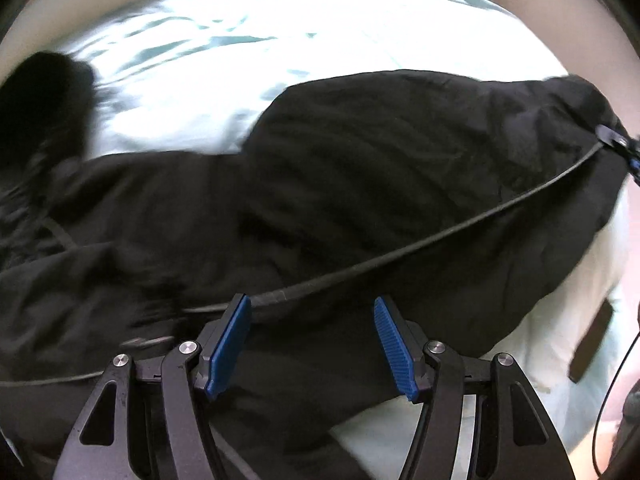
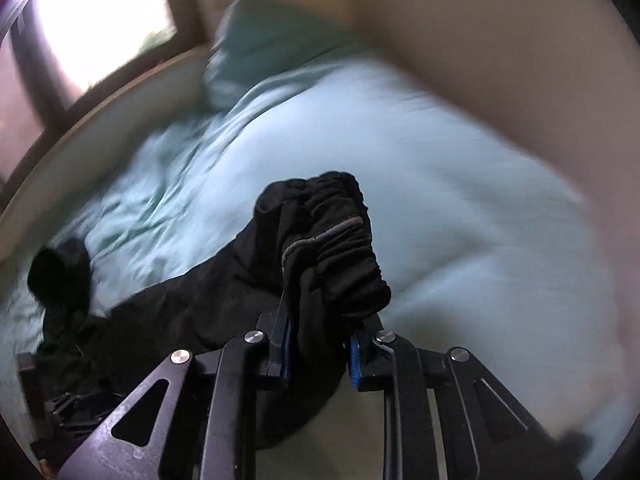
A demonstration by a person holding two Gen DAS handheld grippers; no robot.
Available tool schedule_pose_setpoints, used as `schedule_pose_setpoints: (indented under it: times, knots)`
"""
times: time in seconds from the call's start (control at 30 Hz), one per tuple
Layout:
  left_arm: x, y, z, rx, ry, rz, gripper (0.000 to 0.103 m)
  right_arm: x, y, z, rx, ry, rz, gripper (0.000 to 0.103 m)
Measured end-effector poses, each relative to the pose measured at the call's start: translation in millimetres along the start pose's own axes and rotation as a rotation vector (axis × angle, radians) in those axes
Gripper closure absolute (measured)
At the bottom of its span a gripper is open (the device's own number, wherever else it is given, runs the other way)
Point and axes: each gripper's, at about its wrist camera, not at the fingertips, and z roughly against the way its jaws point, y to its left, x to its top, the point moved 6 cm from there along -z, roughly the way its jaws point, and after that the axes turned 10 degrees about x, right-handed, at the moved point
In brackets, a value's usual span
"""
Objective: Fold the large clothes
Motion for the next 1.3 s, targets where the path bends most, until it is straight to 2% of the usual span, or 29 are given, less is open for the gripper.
schedule_pose_setpoints:
  times: [0.07, 0.17, 0.23, 0.33, 0.47, 0.63, 0.83, 0.97, 1.1, 1.17, 1.3]
  knots:
    - [2.7, -14.1, -21.0, -0.031, 0.038, 0.002, 0.037, -14.5, -23.1, 5.6, 0.008, 0.037, -0.057, 0.079]
    - [-1.4, -20.4, -69.6, 0.037, 0.143, 0.004, 0.038, -43.3, -38.5, -19.7, -0.045, 0.135, -0.055, 0.08]
    - [-3.5, -20.0, -81.9, 0.059, 0.147, -0.003, 0.038, -56.2, -44.1, -37.7, -0.067, 0.175, -0.068, 0.08]
    - [-3.9, -16.8, -61.1, 0.032, 0.112, -0.014, 0.037, -59.0, -42.8, -45.6, -0.108, 0.189, -0.044, 0.08]
    - [-11.9, 5.3, -16.2, 0.016, 0.025, 0.01, 0.037, -47.6, -6.4, -33.8, -0.051, 0.162, 0.025, 0.08]
    - [-32.8, 58.3, 30.8, 0.021, -0.042, 0.118, 0.037, -46.7, 83.3, -22.8, 0.096, 0.129, 0.136, 0.08]
    - [-66.4, 134.3, 78.6, 0.101, -0.105, 0.239, 0.037, -80.2, 224.7, -37.9, 0.178, 0.159, 0.384, 0.08]
    - [-91.8, 192.0, 101.0, 0.146, -0.132, 0.313, 0.037, -120.4, 323.0, -56.8, 0.26, 0.219, 0.517, 0.08]
    - [-119.6, 243.2, 123.3, 0.18, -0.149, 0.386, 0.037, -174.4, 429.1, -69.8, 0.358, 0.289, 0.663, 0.08]
    - [-132.4, 263.9, 130.8, 0.196, -0.151, 0.407, 0.038, -197.5, 462.6, -76.2, 0.368, 0.317, 0.713, 0.08]
    - [-153.7, 306.6, 135.1, 0.235, -0.145, 0.45, 0.038, -251.7, 540.4, -115.4, 0.404, 0.414, 0.783, 0.08]
